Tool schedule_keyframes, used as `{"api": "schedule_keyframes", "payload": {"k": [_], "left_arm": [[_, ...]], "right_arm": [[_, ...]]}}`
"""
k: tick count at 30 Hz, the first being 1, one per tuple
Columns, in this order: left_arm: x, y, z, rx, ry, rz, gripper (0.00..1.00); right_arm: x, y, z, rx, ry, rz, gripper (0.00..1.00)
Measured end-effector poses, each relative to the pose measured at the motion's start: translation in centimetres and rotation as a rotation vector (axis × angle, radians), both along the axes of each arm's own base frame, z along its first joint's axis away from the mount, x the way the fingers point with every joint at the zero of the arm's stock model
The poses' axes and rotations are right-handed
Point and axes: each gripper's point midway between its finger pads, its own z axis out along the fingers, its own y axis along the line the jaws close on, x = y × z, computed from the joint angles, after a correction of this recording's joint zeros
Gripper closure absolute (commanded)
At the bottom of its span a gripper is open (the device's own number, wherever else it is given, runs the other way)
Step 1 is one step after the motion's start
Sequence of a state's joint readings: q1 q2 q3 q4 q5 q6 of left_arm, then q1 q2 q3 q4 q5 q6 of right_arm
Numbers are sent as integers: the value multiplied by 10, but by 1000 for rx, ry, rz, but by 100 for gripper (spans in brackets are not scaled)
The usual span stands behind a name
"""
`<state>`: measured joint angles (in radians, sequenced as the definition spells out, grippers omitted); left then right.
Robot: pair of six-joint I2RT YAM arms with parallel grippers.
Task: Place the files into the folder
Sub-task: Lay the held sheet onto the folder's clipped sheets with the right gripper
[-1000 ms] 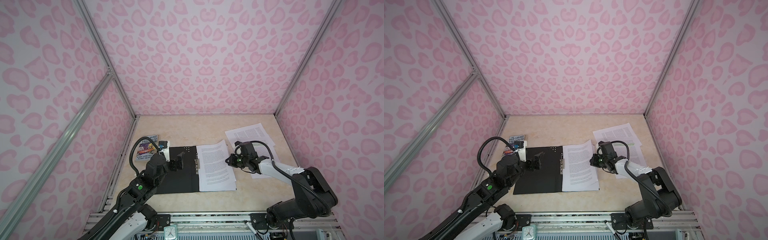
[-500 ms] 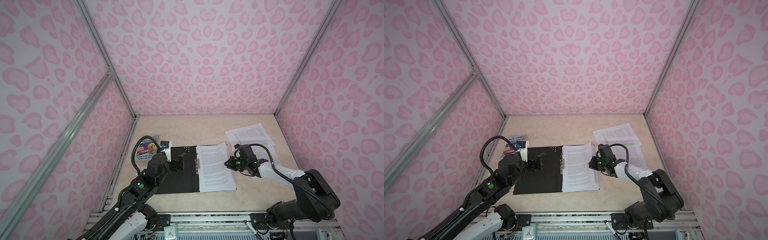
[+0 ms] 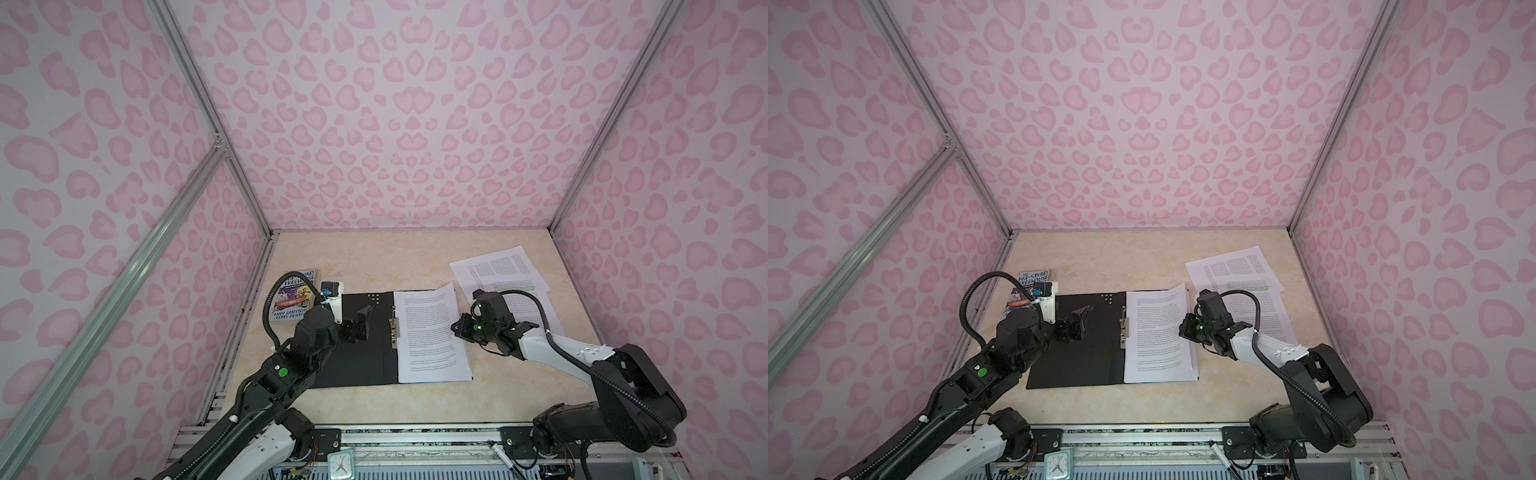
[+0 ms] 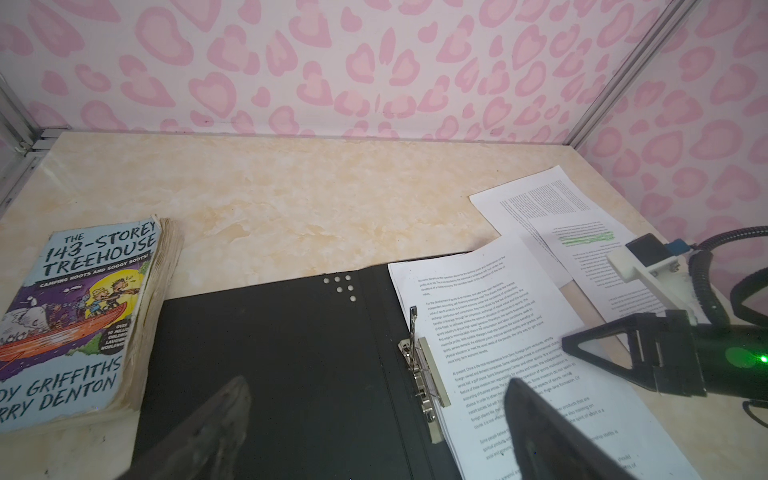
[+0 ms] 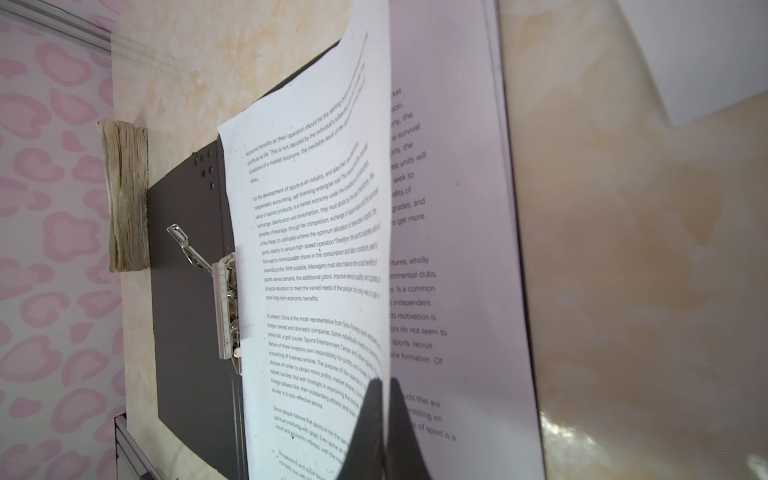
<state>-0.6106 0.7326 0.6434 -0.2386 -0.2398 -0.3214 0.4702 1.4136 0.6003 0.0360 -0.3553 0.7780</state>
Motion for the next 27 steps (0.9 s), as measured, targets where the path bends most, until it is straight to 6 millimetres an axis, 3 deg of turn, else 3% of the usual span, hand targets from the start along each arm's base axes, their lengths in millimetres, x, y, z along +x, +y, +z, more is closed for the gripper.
{"api": "schedule_keyframes", "payload": {"k": [15,27], "left_arm": [[0,0,-1,-2,3,2,3],[0,0,-1,-4,5,3,3]], "right_arm": [[-3,2,-2,3,12,-8,100],[-5,-1,-4,-6,13,-17,60]]}}
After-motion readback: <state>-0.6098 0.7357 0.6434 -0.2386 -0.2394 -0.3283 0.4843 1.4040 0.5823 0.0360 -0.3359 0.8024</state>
